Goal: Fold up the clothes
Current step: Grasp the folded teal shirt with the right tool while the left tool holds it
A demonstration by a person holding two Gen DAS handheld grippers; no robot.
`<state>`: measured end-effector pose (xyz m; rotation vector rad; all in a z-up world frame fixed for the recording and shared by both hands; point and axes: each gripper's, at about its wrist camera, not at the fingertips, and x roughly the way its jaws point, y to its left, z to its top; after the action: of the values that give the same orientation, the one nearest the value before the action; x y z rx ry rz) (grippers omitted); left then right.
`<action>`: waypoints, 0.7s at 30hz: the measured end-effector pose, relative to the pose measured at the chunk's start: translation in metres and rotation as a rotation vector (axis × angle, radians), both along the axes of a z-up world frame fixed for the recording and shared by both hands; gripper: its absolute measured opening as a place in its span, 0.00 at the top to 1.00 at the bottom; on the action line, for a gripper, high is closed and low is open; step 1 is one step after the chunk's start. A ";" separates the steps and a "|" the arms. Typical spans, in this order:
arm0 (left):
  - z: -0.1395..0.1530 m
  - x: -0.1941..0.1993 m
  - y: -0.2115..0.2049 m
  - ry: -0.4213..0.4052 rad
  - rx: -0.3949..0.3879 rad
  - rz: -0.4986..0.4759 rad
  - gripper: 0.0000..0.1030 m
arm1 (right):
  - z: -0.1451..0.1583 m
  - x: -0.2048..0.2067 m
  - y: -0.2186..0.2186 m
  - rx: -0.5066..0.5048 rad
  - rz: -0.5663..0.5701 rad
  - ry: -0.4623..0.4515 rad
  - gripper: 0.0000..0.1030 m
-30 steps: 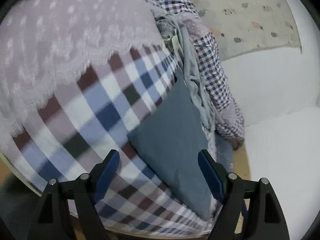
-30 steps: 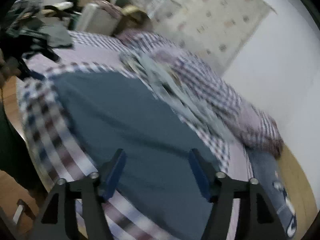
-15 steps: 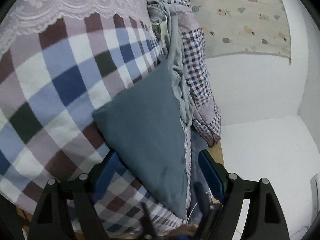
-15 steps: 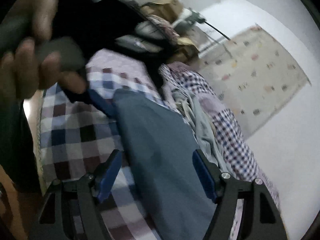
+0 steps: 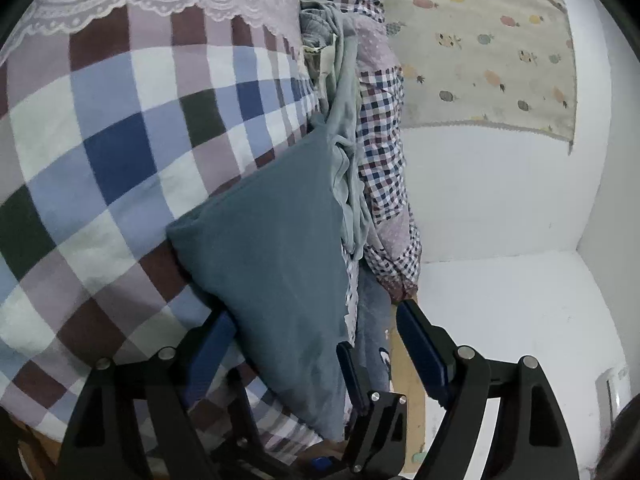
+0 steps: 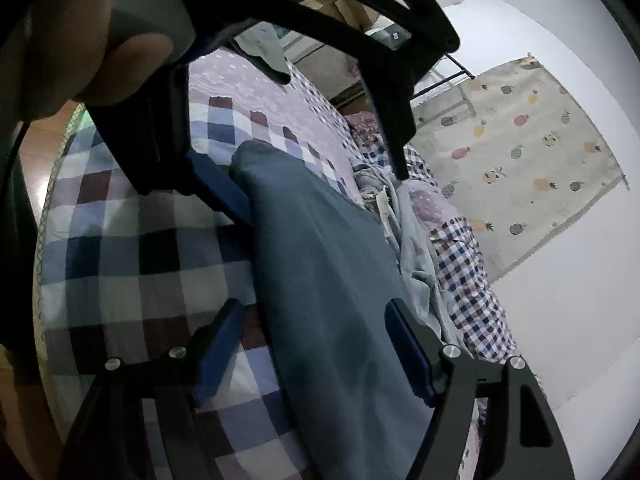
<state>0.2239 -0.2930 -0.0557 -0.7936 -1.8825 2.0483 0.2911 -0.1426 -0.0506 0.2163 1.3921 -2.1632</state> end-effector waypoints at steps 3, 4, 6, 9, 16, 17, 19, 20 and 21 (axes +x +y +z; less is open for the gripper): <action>-0.002 -0.001 0.000 0.006 0.019 0.006 0.18 | 0.001 -0.002 -0.001 -0.008 0.005 -0.013 0.27; -0.002 0.000 0.000 0.009 0.023 0.006 0.18 | 0.002 -0.003 -0.002 -0.012 0.004 -0.019 0.27; -0.002 0.001 -0.001 0.017 0.029 0.007 0.18 | 0.004 -0.007 -0.002 -0.018 0.003 -0.034 0.28; -0.002 0.002 -0.001 0.023 0.038 0.005 0.18 | 0.009 -0.009 -0.001 -0.023 0.001 -0.087 0.67; -0.002 0.000 0.007 0.013 0.015 -0.002 0.18 | 0.030 -0.002 0.007 -0.093 -0.017 -0.108 0.95; -0.001 -0.002 0.009 0.023 0.016 0.003 0.18 | 0.034 0.000 0.009 -0.110 -0.017 -0.106 0.96; 0.002 -0.008 0.012 0.041 0.018 0.009 0.18 | 0.042 0.001 0.012 -0.138 -0.018 -0.104 0.96; 0.003 -0.012 0.013 0.050 0.020 0.015 0.18 | 0.045 -0.001 0.013 -0.148 -0.018 -0.103 0.96; 0.003 -0.016 0.015 0.058 0.023 0.021 0.18 | 0.047 -0.002 0.013 -0.158 -0.019 -0.102 0.96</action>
<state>0.2078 -0.2783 -0.0522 -0.7039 -1.8870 2.0358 0.2894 -0.1292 -0.0034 0.2762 1.1611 -2.2327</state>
